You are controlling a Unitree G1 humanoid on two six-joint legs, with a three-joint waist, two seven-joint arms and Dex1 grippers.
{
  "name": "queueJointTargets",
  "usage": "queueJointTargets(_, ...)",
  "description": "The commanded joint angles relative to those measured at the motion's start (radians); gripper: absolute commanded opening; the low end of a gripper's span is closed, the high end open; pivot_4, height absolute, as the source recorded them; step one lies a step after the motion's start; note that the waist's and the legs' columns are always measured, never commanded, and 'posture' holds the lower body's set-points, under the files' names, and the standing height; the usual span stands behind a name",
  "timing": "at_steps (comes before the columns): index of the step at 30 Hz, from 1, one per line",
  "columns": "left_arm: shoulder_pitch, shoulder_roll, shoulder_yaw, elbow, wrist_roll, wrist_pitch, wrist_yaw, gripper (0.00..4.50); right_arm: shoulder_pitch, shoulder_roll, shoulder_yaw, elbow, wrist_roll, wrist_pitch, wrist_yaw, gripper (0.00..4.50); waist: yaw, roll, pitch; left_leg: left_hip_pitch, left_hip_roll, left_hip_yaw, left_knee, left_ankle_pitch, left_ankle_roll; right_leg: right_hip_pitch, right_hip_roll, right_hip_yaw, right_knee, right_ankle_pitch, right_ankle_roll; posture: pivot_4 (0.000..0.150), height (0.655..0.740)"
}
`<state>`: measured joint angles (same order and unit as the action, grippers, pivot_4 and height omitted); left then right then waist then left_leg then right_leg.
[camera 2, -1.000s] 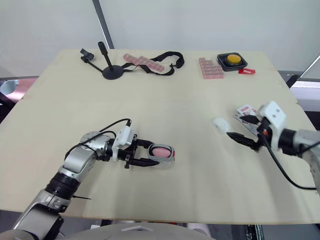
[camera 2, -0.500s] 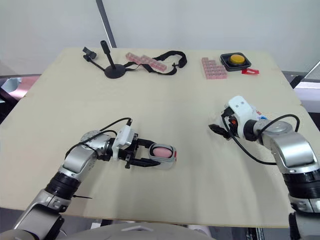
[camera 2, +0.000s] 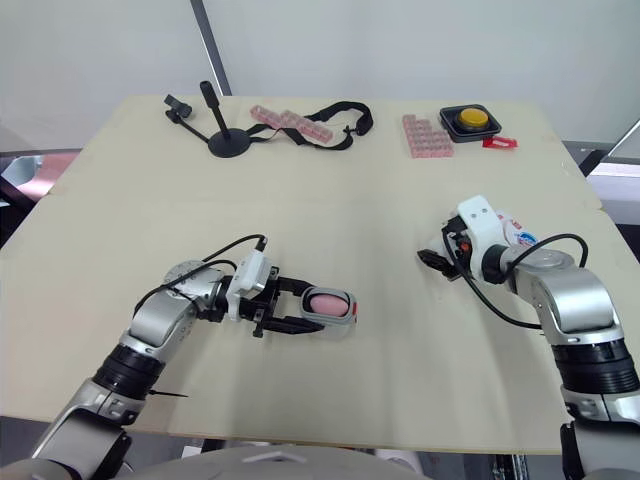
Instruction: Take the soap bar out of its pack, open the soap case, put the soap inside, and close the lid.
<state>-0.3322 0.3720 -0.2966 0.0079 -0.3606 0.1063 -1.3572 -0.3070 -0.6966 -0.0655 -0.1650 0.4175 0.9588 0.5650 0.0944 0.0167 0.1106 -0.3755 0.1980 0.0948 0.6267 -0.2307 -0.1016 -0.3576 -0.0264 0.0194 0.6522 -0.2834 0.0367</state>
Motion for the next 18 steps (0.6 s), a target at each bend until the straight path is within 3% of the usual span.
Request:
queueJointTargets(1,-0.004,-0.002,-0.002,-0.042,-0.022,0.001,0.001,1.92,0.008,0.001,-0.027,0.002,-0.005,-0.011,-0.005,4.47,0.000,0.000,0.000,0.000,0.000,0.000,0.000,0.000,0.000,0.000,0.000,0.000,0.000,0.000,0.000,0.150,0.7400)
queueJointTargets(18,0.011,0.000,-0.006,-0.050,-0.013,0.010,0.005,1.92,0.016,-0.003,-0.031,0.032,-0.028,-0.030,-0.009,4.47,-0.001,0.000,0.000,0.000,0.000,0.000,0.000,0.000,0.000,0.000,0.000,0.000,0.000,0.000,0.000,0.150,0.7400)
